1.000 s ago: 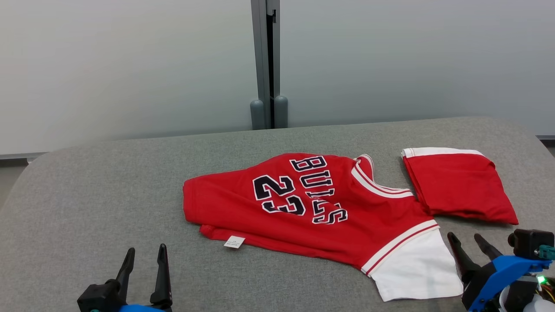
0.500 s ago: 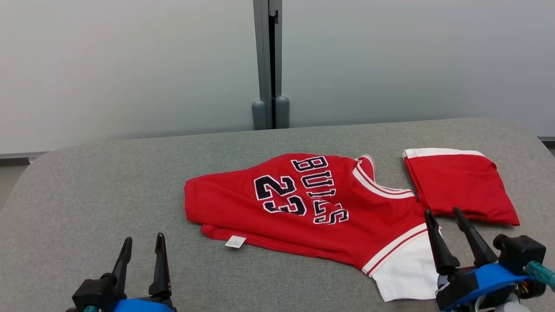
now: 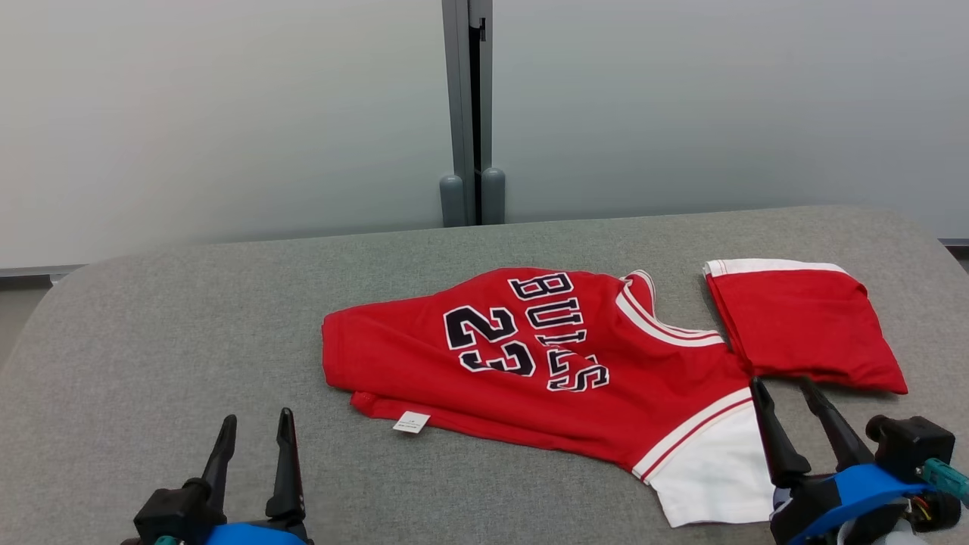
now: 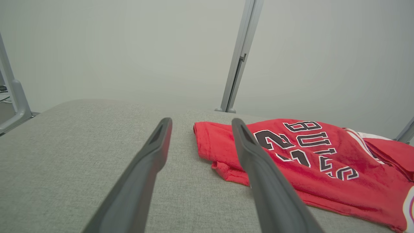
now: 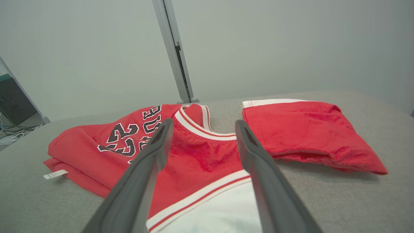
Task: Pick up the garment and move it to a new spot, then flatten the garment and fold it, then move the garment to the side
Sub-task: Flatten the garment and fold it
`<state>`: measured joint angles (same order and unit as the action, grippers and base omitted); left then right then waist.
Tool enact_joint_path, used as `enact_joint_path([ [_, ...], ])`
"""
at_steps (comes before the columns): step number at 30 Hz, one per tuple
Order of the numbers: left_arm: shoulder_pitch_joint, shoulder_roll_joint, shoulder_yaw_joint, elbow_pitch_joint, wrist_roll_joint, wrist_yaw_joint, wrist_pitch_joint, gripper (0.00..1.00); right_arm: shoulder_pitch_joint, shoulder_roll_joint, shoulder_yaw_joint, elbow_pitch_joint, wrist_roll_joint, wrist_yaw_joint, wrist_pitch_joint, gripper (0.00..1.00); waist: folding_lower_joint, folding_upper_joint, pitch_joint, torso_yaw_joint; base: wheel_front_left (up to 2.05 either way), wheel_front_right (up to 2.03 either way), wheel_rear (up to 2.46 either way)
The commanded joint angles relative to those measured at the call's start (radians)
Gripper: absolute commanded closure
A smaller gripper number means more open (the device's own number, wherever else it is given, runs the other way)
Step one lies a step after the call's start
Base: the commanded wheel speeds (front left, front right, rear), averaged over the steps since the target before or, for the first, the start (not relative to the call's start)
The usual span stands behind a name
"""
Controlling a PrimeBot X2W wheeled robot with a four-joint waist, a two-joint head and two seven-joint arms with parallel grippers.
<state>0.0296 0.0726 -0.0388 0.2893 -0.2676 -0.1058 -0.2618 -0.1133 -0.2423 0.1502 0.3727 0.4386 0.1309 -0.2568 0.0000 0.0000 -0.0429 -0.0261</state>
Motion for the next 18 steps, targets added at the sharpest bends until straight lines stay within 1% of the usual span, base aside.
enact_joint_path([
  [1,0.001,0.001,-0.004,0.009,0.01,-0.005,-0.005,0.0,0.003,-0.011,-0.019,0.033,0.006,0.0,0.02,0.0,0.0,0.0,0.001,0.0,0.0,0.0,0.0],
  [4,-0.025,0.003,-0.027,0.024,0.014,-0.009,-0.005,0.0,0.028,-0.025,-0.037,0.088,0.012,0.0,0.093,0.0,0.0,0.0,0.004,0.005,0.0,0.0,0.0],
  [5,-0.03,0.007,-0.037,0.038,0.006,-0.011,0.01,0.0,0.05,-0.034,-0.053,0.118,0.012,0.0,0.136,0.0,0.0,0.0,0.009,0.0,0.0,0.0,0.0],
  [7,-0.038,0.01,-0.056,0.053,-0.003,-0.016,0.048,0.0,0.056,-0.032,-0.073,0.14,0.003,0.0,0.171,0.0,0.0,0.0,0.016,-0.009,0.0,0.0,0.0],
  [10,-0.053,0.019,-0.09,0.083,-0.025,-0.021,0.13,0.0,0.048,0.0,-0.094,0.168,0.009,0.0,0.235,0.0,0.0,0.0,0.028,-0.023,0.0,0.0,0.0],
  [12,-0.069,0.027,-0.107,0.11,-0.049,-0.023,0.191,0.0,0.041,0.01,-0.101,0.189,0.005,0.0,0.288,0.0,0.0,0.0,0.038,-0.03,0.0,0.0,0.0],
  [13,-0.081,0.022,-0.107,0.126,-0.076,-0.024,0.226,0.0,0.035,0.014,-0.105,0.193,-0.001,0.0,0.304,0.0,0.0,0.0,0.044,-0.031,0.0,0.0,0.0],
  [16,-0.152,0.031,-0.134,0.157,-0.092,-0.026,0.302,0.0,0.021,0.033,-0.13,0.21,-0.003,0.0,0.344,0.0,0.0,0.0,0.074,-0.032,0.0,0.0,0.0],
  [18,-0.188,0.047,-0.156,0.196,-0.087,-0.027,0.363,0.0,0.005,0.039,-0.142,0.213,-0.014,0.0,0.361,0.0,0.0,0.0,0.094,-0.037,0.0,0.0,0.0],
])
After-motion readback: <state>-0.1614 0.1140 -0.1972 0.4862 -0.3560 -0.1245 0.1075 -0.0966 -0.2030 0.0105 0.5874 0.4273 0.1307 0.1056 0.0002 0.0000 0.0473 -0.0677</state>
